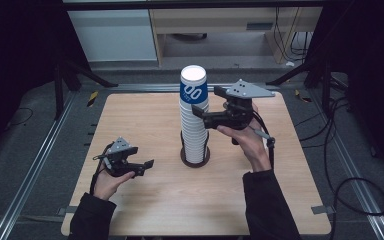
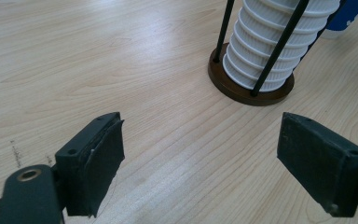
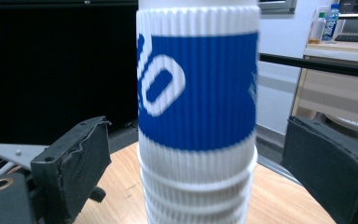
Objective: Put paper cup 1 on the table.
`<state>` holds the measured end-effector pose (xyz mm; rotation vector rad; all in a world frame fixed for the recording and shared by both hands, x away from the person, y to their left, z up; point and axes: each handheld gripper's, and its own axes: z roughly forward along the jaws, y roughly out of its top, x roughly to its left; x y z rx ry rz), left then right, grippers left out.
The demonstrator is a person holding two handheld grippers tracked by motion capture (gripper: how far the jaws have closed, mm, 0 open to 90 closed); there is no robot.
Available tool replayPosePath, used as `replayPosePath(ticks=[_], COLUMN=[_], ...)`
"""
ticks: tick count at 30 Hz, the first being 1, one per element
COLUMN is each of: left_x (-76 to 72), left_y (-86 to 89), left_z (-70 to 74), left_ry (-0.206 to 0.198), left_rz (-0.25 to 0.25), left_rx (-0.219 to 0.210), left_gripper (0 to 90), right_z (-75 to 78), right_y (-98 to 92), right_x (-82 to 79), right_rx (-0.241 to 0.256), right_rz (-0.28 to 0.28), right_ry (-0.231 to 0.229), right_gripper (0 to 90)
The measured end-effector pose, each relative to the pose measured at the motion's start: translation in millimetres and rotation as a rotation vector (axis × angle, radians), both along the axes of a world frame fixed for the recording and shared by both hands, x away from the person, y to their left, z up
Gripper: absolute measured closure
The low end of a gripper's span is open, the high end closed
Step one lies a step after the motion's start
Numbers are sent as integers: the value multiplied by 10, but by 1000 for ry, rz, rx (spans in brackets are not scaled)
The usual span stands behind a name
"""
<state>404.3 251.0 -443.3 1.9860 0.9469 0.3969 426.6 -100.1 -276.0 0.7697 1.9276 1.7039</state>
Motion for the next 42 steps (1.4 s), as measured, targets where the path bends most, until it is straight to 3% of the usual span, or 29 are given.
replayPosePath(ticks=[14,21,30,34,42], left_x=[3,7,10,8,5], left_y=[-16,-26,-28,-31,-32], left_z=[-17,-29,-33,-37,-32], left_ry=[4,10,11,11,10], left_rz=[-6,-9,-14,-12,-13], left_rx=[-4,-4,-1,0,-1], left_gripper=[139,139,139,139,139], right_z=[-41,-51,-27,53,170], right_y=[276,294,286,252,248], right_x=[273,292,281,251,225], right_rx=[-10,-24,-33,7,-3], right_rz=[11,-12,-8,-3,-5], right_ry=[23,4,9,-16,-31], right_gripper=[99,167,183,191,198])
